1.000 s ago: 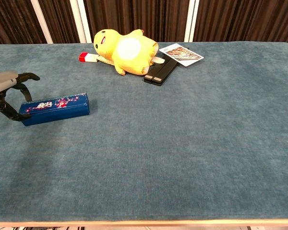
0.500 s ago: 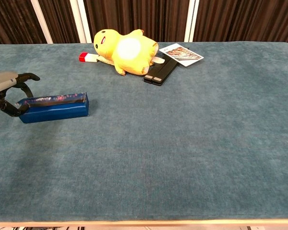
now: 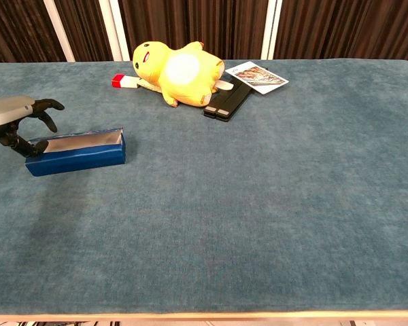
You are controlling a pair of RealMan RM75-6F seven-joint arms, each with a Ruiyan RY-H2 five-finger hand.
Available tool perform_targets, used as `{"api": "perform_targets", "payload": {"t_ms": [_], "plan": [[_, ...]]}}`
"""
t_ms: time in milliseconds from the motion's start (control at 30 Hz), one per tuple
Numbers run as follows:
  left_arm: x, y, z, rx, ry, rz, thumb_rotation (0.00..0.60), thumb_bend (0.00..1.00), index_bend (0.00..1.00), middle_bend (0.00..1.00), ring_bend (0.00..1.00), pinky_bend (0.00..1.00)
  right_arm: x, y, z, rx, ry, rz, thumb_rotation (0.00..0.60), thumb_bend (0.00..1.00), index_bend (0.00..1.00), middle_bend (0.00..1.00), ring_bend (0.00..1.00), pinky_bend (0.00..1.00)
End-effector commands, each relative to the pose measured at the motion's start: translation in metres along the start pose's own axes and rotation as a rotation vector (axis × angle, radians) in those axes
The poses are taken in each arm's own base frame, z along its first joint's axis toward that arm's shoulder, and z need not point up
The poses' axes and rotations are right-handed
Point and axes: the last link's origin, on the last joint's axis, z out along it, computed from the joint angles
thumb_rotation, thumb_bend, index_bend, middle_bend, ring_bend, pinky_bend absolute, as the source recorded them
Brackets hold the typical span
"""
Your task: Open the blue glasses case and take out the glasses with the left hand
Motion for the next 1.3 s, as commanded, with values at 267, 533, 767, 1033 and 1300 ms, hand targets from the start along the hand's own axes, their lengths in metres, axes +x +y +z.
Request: {"api": "perform_targets", "payload": {"t_ms": [267, 533, 767, 1033, 1300], "plan": [[0.009, -0.009, 0.032, 0.075, 0.049, 0.047, 0.6, 0.53, 0.03, 0.2, 0.0, 0.07, 0.0, 0.0, -0.001, 0.0, 0.001, -0.001, 0.6, 0.16, 0.0, 0.0, 0.0, 0.2], [0.025, -0.013, 0.032, 0.072, 0.088, 0.024, 0.6, 0.48, 0.03, 0.16, 0.0, 0.07, 0.001, 0.0, 0.0, -0.001, 0.004, -0.002, 0.6, 0.16, 0.0, 0.0, 0.0, 0.2], [0.036, -0.012, -0.008, -0.04, 0.111, 0.074, 0.6, 0.39, 0.03, 0.18, 0.05, 0.18, 0.001, 0.0, 0.0, 0.0, 0.004, -0.001, 0.6, 0.16, 0.0, 0.0, 0.0, 0.2], [0.034, -0.024, -0.043, -0.081, 0.05, 0.147, 0.6, 0.38, 0.06, 0.61, 0.55, 0.68, 0.001, 0.0, 0.0, 0.0, 0.004, -0.003, 0.6, 0.16, 0.0, 0.0, 0.0, 0.2], [0.017, -0.031, -0.053, -0.078, -0.075, 0.187, 0.6, 0.38, 0.13, 0.74, 0.67, 0.78, 0.0, 0.0, -0.001, -0.002, 0.004, -0.004, 0.6, 0.16, 0.0, 0.0, 0.0, 0.2]]}}
